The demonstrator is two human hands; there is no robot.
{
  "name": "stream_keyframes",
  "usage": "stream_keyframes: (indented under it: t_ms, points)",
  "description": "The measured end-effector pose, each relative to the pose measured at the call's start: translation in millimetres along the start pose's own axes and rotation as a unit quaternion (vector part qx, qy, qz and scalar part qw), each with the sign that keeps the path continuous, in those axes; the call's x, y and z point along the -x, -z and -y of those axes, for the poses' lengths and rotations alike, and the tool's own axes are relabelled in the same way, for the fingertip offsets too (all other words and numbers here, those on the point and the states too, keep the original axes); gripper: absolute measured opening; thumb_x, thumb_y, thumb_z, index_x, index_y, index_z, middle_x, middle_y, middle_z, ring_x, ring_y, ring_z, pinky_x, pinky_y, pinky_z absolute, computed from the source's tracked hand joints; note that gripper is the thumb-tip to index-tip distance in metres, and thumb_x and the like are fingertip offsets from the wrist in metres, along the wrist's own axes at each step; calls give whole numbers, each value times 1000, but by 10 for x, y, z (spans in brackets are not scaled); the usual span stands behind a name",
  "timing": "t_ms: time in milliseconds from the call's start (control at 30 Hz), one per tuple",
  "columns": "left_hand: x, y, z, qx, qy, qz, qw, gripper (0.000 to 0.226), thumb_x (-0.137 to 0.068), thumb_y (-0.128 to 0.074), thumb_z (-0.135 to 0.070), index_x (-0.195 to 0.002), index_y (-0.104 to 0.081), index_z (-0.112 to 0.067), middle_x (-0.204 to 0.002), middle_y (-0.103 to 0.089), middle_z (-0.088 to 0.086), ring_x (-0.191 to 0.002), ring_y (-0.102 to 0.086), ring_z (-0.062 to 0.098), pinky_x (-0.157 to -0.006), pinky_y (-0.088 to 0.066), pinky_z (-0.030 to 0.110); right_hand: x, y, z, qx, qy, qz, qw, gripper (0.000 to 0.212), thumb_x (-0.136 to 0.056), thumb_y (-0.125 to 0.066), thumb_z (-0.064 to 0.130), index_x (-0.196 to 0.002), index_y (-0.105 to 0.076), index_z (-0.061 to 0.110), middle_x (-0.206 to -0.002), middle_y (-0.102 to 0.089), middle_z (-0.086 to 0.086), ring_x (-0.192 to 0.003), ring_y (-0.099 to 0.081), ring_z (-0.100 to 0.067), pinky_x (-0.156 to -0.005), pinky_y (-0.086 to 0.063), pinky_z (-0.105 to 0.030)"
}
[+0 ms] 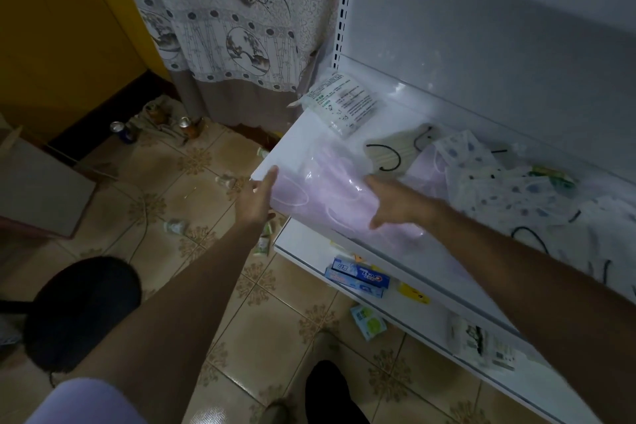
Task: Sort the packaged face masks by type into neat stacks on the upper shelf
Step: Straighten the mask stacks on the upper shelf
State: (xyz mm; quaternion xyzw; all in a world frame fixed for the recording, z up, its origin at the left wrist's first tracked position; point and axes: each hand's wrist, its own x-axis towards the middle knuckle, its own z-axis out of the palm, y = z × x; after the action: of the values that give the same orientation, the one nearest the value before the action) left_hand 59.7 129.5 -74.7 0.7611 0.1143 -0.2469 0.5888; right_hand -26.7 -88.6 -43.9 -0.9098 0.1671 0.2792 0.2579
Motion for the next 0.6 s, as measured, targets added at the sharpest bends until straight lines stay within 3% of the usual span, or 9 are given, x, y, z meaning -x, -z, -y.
stream_keyframes:
  t_ms: [67,100,233,333,400,467,533,600]
  points:
    - [-11,-41,31,-42,-12,-4,999,57,-83,-64,-43,-126,-47,-9,-107,-49,6,-75,-63,12,-73,-54,39,-66,-169,104,127,10,-70,989,89,-79,-71,9,-146,-12,11,-134,-48,-16,-121,-49,-33,-95,-41,-43]
    - [-25,-50,60,-67,-14,2,998,56,-81,-68,-41,-122,-52,-8,-105,-51,7,-75,-64,14,-74,-55,40,-95,-221,134,170,-3,-101,980,93,-81,-69,10,-148,-4,11,-138,-44,-15,-124,-46,-32,-97,-39,-45]
    - [-104,-5,164,-109,-25,-16,994,46,-78,-72,-40,-103,-67,-2,-100,-66,18,-97,-64,34,-85,-54,48,-129,-201,145,279,-82,-163,943,113,-79,-73,26,-148,15,13,-155,-6,-18,-142,-12,-36,-106,-22,-62]
    - [-119,-34,206,-125,-20,-19,992,32,-81,-69,-34,-94,-67,-5,-101,-66,22,-97,-64,37,-84,-54,49,-117,-230,167,239,-65,-86,965,83,-88,-61,24,-150,-5,19,-152,-11,-19,-139,-16,-39,-106,-25,-59]
    - [-109,-82,186,-112,-9,-10,994,41,-81,-66,-43,-98,-64,-6,-106,-63,20,-102,-61,38,-86,-53,50,-120,-318,143,199,1,-41,979,72,-89,-56,36,-148,-18,22,-150,-19,-17,-137,-22,-36,-107,-29,-51]
    - [-95,-127,152,-116,27,-1,993,56,-89,-53,-52,-115,-59,-3,-114,-57,15,-107,-57,36,-87,-53,48,-95,-402,103,206,81,-30,975,71,-88,-57,40,-148,-21,26,-154,-14,-14,-141,-17,-32,-112,-24,-45]
    - [-128,-138,149,-117,51,0,992,62,-88,-52,-55,-121,-56,-2,-117,-55,15,-105,-56,33,-80,-56,44,-58,-446,44,171,149,-49,973,70,-89,-58,38,-148,-23,28,-157,-10,-10,-143,-14,-27,-114,-20,-40]
    - [-155,-136,160,-131,33,-4,991,58,-79,-69,-46,-115,-60,-1,-114,-60,16,-96,-60,29,-67,-56,35,-29,-448,-82,118,156,-151,969,67,-90,-56,37,-148,-25,25,-157,-12,-11,-144,-14,-26,-115,-17,-43]
